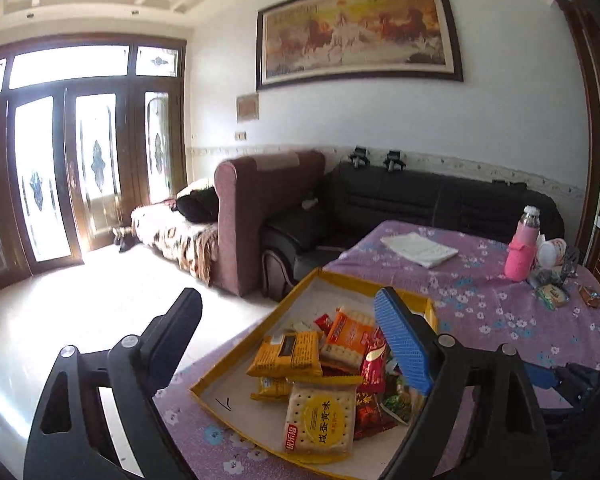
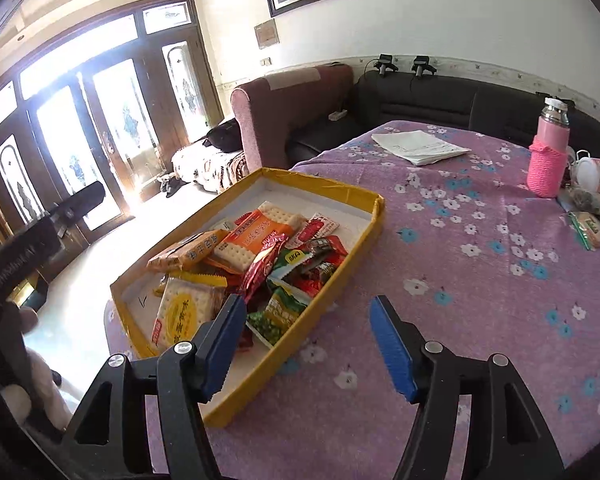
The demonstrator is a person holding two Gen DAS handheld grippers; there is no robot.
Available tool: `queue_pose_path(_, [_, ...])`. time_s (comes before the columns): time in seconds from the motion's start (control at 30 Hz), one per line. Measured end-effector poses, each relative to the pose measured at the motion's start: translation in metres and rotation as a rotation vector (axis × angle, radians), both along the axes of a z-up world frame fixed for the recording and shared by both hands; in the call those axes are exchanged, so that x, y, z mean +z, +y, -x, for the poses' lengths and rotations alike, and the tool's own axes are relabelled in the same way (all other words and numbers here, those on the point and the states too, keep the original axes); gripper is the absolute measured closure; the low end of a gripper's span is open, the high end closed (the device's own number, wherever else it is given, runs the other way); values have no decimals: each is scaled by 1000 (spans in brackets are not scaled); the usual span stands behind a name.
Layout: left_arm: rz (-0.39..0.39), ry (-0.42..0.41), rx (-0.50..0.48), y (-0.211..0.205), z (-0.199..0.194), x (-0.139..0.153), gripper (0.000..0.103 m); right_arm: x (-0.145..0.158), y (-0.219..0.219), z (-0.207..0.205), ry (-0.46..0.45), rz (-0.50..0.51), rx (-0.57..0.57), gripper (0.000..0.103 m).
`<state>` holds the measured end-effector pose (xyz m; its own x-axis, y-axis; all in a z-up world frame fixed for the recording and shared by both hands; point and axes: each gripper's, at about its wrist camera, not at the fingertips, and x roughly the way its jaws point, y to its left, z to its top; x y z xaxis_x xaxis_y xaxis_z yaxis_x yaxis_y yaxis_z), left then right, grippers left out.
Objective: Organize snacks
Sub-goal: 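Lift both open tools away from the tray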
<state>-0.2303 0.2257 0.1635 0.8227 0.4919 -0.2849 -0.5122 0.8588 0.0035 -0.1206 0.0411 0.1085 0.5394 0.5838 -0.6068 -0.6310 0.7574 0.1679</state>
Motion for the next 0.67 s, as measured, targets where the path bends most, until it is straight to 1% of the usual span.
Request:
queue_pose_path(0.03, [-9,-36,-16,-8,11,7,5,1,-9,7,-8,-6,-3,35])
queue_pose_path(0.07, [2,-58,-40,-12,18,10,0,2,-17,13,-16,-12,-5,35])
queue_pose_path(0.1, [27,-73,-74,-15,22,13,0,3,-23,19,-24,-16,-8,34])
queue_pose_path(0.13, [63,-71,-108,-18,23,14,0,4,-28,23,-29,-20,-11,33])
queue_pose_path(0.17, [99,-52,-135,-21,20,14,0,5,-34,27,-33,-26,-10,33])
queue_pose_path(0.23, [143,-1,-175,-25,13,10,0,8,-40,35,-35,-41,-3,33])
queue_pose_path(0.3, [155,47,-177,-31,7,2,0,8,-45,45,-47,-49,13,32])
queue_pose_path(0.37, [148,70,-191,-37,2,-3,0,8,-46,55,-63,-47,27,31])
queue_pose_path(0.43, [117,74,-192,-46,2,-6,0,5,-45,61,-67,-44,47,29])
queue_pose_path(0.5, [90,98,-191,-53,-2,-9,0,1,-41,64,-61,-39,70,29])
queue_pose_path(0.6, [102,184,-202,-63,-17,-19,0,-6,-38,64,-40,-39,95,29])
queue_pose_path(0.67, [121,215,-210,-67,-25,-27,0,-9,-41,59,-16,-51,84,29])
